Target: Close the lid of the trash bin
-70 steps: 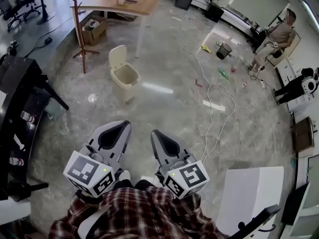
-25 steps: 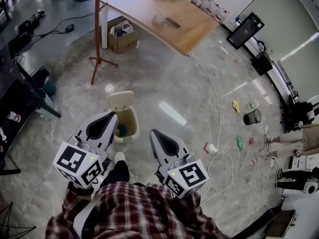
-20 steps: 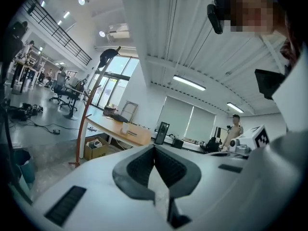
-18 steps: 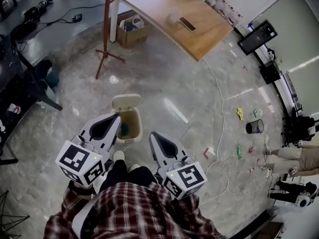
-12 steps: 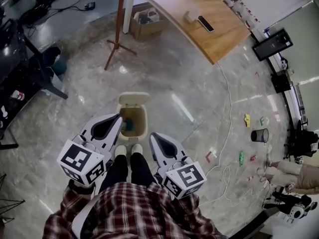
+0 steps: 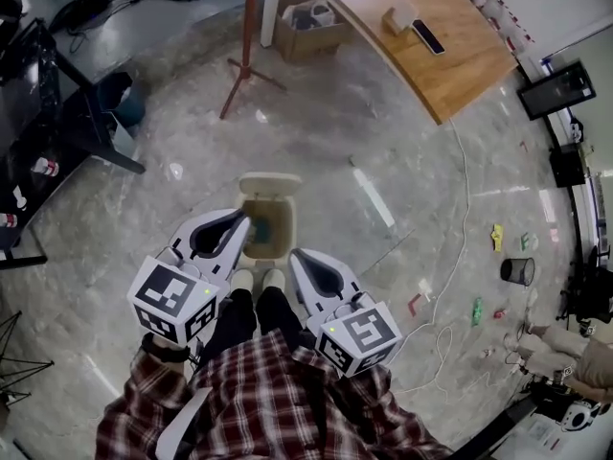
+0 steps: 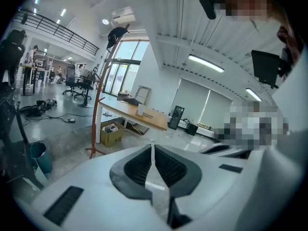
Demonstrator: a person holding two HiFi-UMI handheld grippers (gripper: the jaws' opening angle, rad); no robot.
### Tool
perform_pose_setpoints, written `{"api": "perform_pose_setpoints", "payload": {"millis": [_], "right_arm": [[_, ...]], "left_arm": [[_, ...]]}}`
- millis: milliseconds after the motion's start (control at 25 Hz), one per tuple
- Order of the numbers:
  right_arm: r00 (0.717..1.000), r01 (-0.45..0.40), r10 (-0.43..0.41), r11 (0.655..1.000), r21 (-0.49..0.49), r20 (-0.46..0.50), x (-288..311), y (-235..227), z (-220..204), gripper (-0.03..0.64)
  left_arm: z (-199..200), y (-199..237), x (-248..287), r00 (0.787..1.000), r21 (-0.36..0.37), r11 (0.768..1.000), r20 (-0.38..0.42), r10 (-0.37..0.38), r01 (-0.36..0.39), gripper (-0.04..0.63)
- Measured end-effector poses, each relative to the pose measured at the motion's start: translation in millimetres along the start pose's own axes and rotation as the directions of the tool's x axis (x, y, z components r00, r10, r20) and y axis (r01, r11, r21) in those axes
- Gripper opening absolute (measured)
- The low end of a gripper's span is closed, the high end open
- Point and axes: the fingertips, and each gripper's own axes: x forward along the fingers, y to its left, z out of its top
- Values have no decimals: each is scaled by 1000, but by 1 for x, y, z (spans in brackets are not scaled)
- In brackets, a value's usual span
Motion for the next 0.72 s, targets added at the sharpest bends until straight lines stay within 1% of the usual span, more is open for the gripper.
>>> {"api": "perform_pose_setpoints", "payload": {"millis": [160,240,360,480,640,720], "right_arm": [[999,-33,34,999,8,-40,11,-14,-13,12],[997,-48,49,999,13,-61,17,-20,-20,12],[994,-61,64,997,38,-86,25,-30,-35,12],[992,-65,72,996,65,-105,30,-38,-50,12],[992,-46,57,994,102,-115,34,-51,-70,12],[991,-39,55,991,127,-123,33,-56,-85,12]], "left_arm": [[-20,17,26,997,24,1000,-73,17,-15,14],[-29,27,41,993,32,999,-112,21,-17,58],[-48,40,65,985,46,999,-171,21,-13,98],[-70,47,90,970,76,997,-245,-1,20,140],[-97,58,119,945,146,988,-327,-4,54,141],[-109,64,135,934,166,984,-358,-1,65,141]]}}
